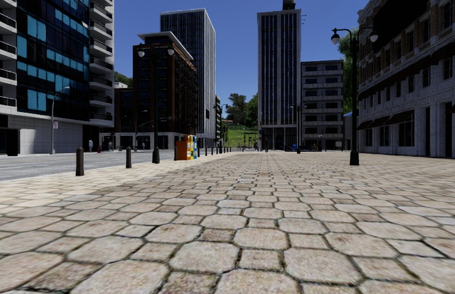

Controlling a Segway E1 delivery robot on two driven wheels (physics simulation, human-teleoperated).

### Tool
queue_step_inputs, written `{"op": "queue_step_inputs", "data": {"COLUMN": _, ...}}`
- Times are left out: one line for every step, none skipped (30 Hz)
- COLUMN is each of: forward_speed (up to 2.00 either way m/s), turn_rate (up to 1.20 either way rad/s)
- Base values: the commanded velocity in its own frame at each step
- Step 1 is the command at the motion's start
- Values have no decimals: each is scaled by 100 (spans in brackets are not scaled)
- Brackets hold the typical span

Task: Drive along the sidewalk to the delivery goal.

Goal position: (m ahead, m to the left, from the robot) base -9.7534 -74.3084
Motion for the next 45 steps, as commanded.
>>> {"op": "queue_step_inputs", "data": {"forward_speed": 0, "turn_rate": 0}}
{"op": "queue_step_inputs", "data": {"forward_speed": 0, "turn_rate": 0}}
{"op": "queue_step_inputs", "data": {"forward_speed": 0, "turn_rate": 0}}
{"op": "queue_step_inputs", "data": {"forward_speed": 0, "turn_rate": 0}}
{"op": "queue_step_inputs", "data": {"forward_speed": 0, "turn_rate": 0}}
{"op": "queue_step_inputs", "data": {"forward_speed": 0, "turn_rate": 0}}
{"op": "queue_step_inputs", "data": {"forward_speed": 0, "turn_rate": 0}}
{"op": "queue_step_inputs", "data": {"forward_speed": 0, "turn_rate": 0}}
{"op": "queue_step_inputs", "data": {"forward_speed": 0, "turn_rate": 0}}
{"op": "queue_step_inputs", "data": {"forward_speed": 0, "turn_rate": 0}}
{"op": "queue_step_inputs", "data": {"forward_speed": 0, "turn_rate": 0}}
{"op": "queue_step_inputs", "data": {"forward_speed": 0, "turn_rate": 0}}
{"op": "queue_step_inputs", "data": {"forward_speed": 0, "turn_rate": 0}}
{"op": "queue_step_inputs", "data": {"forward_speed": 0, "turn_rate": 0}}
{"op": "queue_step_inputs", "data": {"forward_speed": 0, "turn_rate": 0}}
{"op": "queue_step_inputs", "data": {"forward_speed": 13, "turn_rate": 0}}
{"op": "queue_step_inputs", "data": {"forward_speed": 34, "turn_rate": 0}}
{"op": "queue_step_inputs", "data": {"forward_speed": 47, "turn_rate": 0}}
{"op": "queue_step_inputs", "data": {"forward_speed": 47, "turn_rate": 0}}
{"op": "queue_step_inputs", "data": {"forward_speed": 61, "turn_rate": 0}}
{"op": "queue_step_inputs", "data": {"forward_speed": 75, "turn_rate": 0}}
{"op": "queue_step_inputs", "data": {"forward_speed": 80, "turn_rate": 0}}
{"op": "queue_step_inputs", "data": {"forward_speed": 81, "turn_rate": 0}}
{"op": "queue_step_inputs", "data": {"forward_speed": 81, "turn_rate": 0}}
{"op": "queue_step_inputs", "data": {"forward_speed": 81, "turn_rate": 0}}
{"op": "queue_step_inputs", "data": {"forward_speed": 81, "turn_rate": 0}}
{"op": "queue_step_inputs", "data": {"forward_speed": 78, "turn_rate": 0}}
{"op": "queue_step_inputs", "data": {"forward_speed": 78, "turn_rate": 0}}
{"op": "queue_step_inputs", "data": {"forward_speed": 69, "turn_rate": 0}}
{"op": "queue_step_inputs", "data": {"forward_speed": 64, "turn_rate": 0}}
{"op": "queue_step_inputs", "data": {"forward_speed": 63, "turn_rate": 0}}
{"op": "queue_step_inputs", "data": {"forward_speed": 62, "turn_rate": 0}}
{"op": "queue_step_inputs", "data": {"forward_speed": 62, "turn_rate": 0}}
{"op": "queue_step_inputs", "data": {"forward_speed": 62, "turn_rate": 0}}
{"op": "queue_step_inputs", "data": {"forward_speed": 61, "turn_rate": 0}}
{"op": "queue_step_inputs", "data": {"forward_speed": 61, "turn_rate": 0}}
{"op": "queue_step_inputs", "data": {"forward_speed": 61, "turn_rate": 0}}
{"op": "queue_step_inputs", "data": {"forward_speed": 61, "turn_rate": -5}}
{"op": "queue_step_inputs", "data": {"forward_speed": 61, "turn_rate": -5}}
{"op": "queue_step_inputs", "data": {"forward_speed": 61, "turn_rate": -14}}
{"op": "queue_step_inputs", "data": {"forward_speed": 61, "turn_rate": -25}}
{"op": "queue_step_inputs", "data": {"forward_speed": 61, "turn_rate": -32}}
{"op": "queue_step_inputs", "data": {"forward_speed": 61, "turn_rate": -32}}
{"op": "queue_step_inputs", "data": {"forward_speed": 61, "turn_rate": -37}}
{"op": "queue_step_inputs", "data": {"forward_speed": 61, "turn_rate": -38}}
